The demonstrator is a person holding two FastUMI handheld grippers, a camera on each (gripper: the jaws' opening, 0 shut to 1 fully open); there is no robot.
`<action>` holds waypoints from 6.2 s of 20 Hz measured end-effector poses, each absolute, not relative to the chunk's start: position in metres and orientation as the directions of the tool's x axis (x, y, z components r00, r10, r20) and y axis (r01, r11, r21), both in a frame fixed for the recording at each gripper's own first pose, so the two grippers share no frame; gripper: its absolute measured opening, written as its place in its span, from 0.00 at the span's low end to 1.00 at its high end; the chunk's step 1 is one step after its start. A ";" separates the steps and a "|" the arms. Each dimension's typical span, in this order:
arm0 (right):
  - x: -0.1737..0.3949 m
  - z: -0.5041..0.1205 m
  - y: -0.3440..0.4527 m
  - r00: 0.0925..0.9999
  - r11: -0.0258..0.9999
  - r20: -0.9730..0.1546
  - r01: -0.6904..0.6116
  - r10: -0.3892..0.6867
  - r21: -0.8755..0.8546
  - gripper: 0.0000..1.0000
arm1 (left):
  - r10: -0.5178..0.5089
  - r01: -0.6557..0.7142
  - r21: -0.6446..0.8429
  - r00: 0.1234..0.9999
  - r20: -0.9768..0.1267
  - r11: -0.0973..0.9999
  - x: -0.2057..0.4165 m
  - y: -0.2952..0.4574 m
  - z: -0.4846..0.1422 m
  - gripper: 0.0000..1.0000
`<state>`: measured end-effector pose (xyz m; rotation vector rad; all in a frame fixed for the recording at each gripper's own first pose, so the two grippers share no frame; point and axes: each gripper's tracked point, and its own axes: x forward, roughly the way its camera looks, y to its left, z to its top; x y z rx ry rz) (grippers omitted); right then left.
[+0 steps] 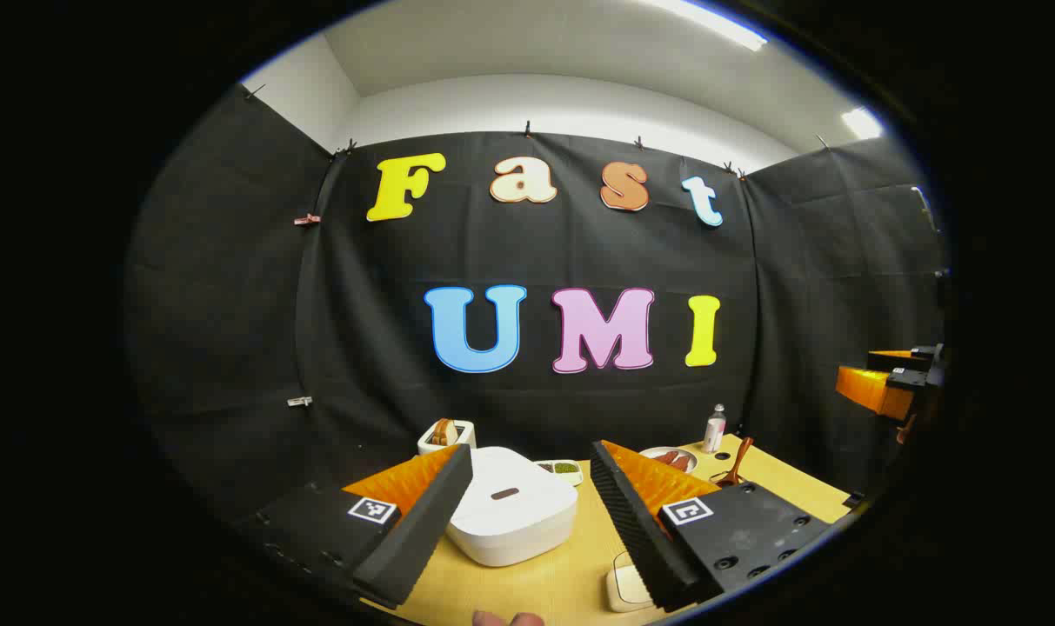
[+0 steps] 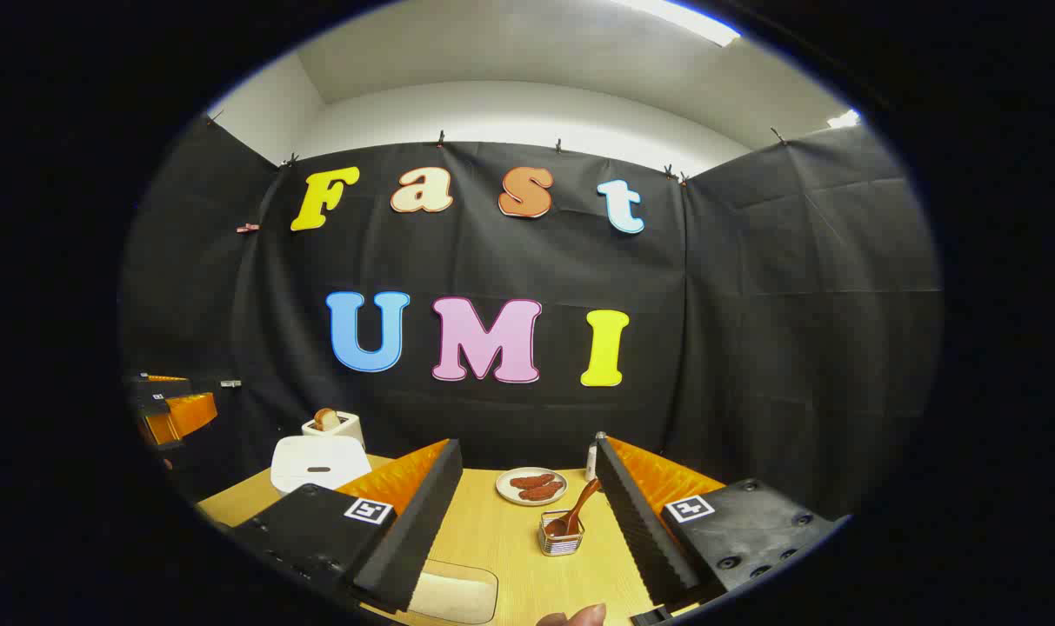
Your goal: Close the left gripper, press the button to open the rice cooker; take a wooden spoon from the chopstick holder with the right hand, scoop a spoonful of rice and pour it into the rice cooker, then put the wooden spoon back into the chopstick holder.
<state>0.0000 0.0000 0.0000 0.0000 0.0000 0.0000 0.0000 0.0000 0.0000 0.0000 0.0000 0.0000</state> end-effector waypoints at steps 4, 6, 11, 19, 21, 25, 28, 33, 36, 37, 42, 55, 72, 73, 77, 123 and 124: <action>0.001 0.000 -0.001 1.000 1.000 -0.001 -0.006 0.006 -0.014 0.97 | 0.004 -0.004 -0.010 1.000 -0.009 1.000 0.002 0.001 -0.003 0.95; 0.001 0.001 0.001 1.000 1.000 -0.002 -0.010 0.010 -0.007 0.97 | 0.010 -0.010 -0.015 1.000 -0.015 1.000 0.002 0.002 -0.005 0.95; 0.002 0.002 0.003 1.000 1.000 0.004 -0.015 0.015 -0.024 0.97 | 0.008 -0.008 -0.014 1.000 -0.014 1.000 0.004 -0.001 -0.003 0.95; 0.003 -0.002 0.002 1.000 1.000 -0.002 -0.012 0.012 -0.027 0.97 | 0.003 -0.003 -0.020 1.000 -0.013 1.000 0.007 -0.004 -0.004 0.95; 0.004 -0.001 0.003 1.000 1.000 0.000 -0.014 0.014 -0.023 0.97 | 0.005 -0.005 -0.018 1.000 -0.013 1.000 0.008 -0.003 -0.005 0.95; 0.004 -0.003 0.003 1.000 0.999 0.002 -0.011 0.012 -0.038 0.97 | 0.000 0.000 -0.025 1.000 -0.016 1.000 0.016 0.000 -0.006 0.95; 0.006 -0.005 0.002 1.000 0.999 -0.005 -0.009 0.009 -0.046 0.97 | -0.006 0.006 -0.021 1.000 -0.003 1.000 0.028 0.002 -0.006 0.63; 0.008 -0.003 0.001 1.000 0.999 0.005 -0.006 0.006 -0.044 0.98 | -0.102 0.098 -0.115 0.994 -0.034 0.989 0.056 -0.002 -0.026 0.08; 0.010 -0.006 -0.007 1.000 0.999 0.000 0.005 -0.005 -0.038 0.97 | -0.105 0.098 -0.099 0.992 -0.066 0.990 0.087 0.015 -0.041 0.06; 0.010 -0.007 -0.009 1.000 0.999 -0.002 0.010 -0.011 -0.038 0.97 | -0.110 0.101 -0.101 0.990 -0.086 0.990 0.099 0.018 -0.048 0.06; 0.013 -0.013 -0.019 1.000 0.999 -0.013 0.024 -0.024 -0.043 0.97 | -0.178 0.145 -0.172 0.965 -0.194 0.974 0.158 0.029 -0.097 0.06; 0.014 -0.025 -0.042 0.996 0.996 -0.043 0.077 -0.079 -0.052 0.97 | -0.225 0.132 -0.220 0.848 -0.479 0.966 0.250 0.048 -0.216 0.06; 0.003 -0.034 -0.055 0.990 0.991 -0.065 0.120 -0.124 -0.062 0.98 | -0.198 0.102 -0.210 0.838 -0.508 0.972 0.262 0.046 -0.227 0.07; 0.002 -0.035 -0.056 0.990 0.991 -0.065 0.121 -0.125 -0.063 0.98 | -0.183 0.098 -0.201 0.865 -0.467 0.975 0.263 0.049 -0.213 0.07; 0.001 -0.036 -0.058 0.989 0.990 -0.066 0.126 -0.130 -0.061 0.98 | -0.104 0.057 -0.150 0.939 -0.327 0.987 0.269 0.068 -0.161 0.07; 0.260 -0.297 -0.097 0.900 0.968 -0.410 -0.048 0.148 0.245 0.99 | 0.110 -0.105 0.067 0.992 -0.069 0.992 0.079 -0.080 -0.102 0.97; 0.264 -0.305 -0.099 0.897 0.966 -0.419 -0.034 0.143 0.256 0.99 | 0.117 -0.112 0.073 0.991 -0.064 0.991 0.078 -0.080 -0.101 0.96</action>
